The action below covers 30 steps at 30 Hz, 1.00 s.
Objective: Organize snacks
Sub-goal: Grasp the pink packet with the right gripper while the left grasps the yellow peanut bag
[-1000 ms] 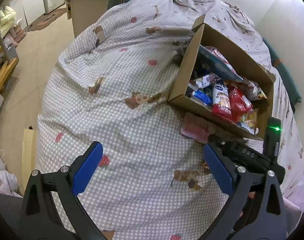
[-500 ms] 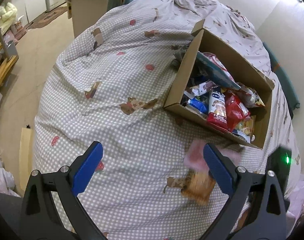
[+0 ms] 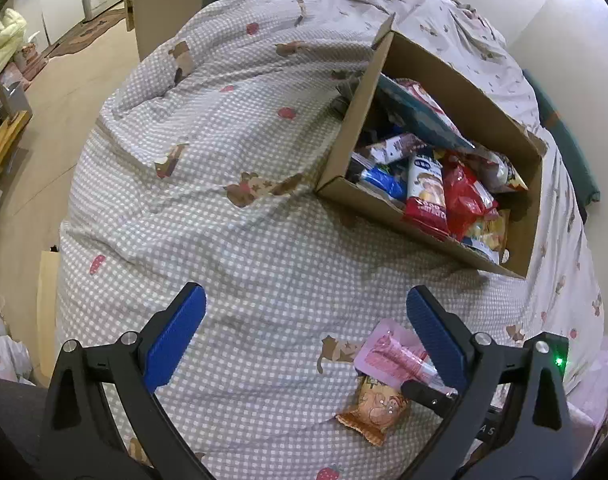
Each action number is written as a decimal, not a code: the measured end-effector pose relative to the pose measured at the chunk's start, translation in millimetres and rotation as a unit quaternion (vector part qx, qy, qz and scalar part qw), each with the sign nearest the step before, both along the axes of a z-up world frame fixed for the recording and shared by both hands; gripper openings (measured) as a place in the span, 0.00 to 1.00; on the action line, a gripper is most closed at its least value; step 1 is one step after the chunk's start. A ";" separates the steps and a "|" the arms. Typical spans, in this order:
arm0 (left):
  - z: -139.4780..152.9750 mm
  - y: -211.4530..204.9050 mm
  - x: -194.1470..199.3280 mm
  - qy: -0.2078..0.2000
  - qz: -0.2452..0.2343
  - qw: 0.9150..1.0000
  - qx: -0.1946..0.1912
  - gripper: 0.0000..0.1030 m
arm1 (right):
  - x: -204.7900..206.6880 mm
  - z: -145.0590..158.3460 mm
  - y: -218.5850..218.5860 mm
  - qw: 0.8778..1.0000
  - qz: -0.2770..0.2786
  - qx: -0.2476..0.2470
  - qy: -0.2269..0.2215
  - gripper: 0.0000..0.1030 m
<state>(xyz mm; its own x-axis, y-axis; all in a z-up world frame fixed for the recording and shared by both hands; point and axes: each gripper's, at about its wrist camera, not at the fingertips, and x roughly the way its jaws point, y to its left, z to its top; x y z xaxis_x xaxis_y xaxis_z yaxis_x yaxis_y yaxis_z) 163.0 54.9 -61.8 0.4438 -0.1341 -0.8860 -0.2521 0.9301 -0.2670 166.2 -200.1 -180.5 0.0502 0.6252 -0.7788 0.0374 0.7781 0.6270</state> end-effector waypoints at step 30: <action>-89.7 -143.2 -23.4 0.142 -0.274 0.949 0.071 0.70 | -13.5 83.9 -84.5 0.986 -0.082 -0.001 -0.145 0.01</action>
<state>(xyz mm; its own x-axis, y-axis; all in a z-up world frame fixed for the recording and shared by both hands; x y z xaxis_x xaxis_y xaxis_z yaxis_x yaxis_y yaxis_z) 139.6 -88.4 -151.5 0.0833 -0.1469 -0.9856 0.2369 0.9636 -0.1236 152.7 -284.6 -96.5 0.3710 0.5882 -0.7185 -0.0176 0.7781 0.6279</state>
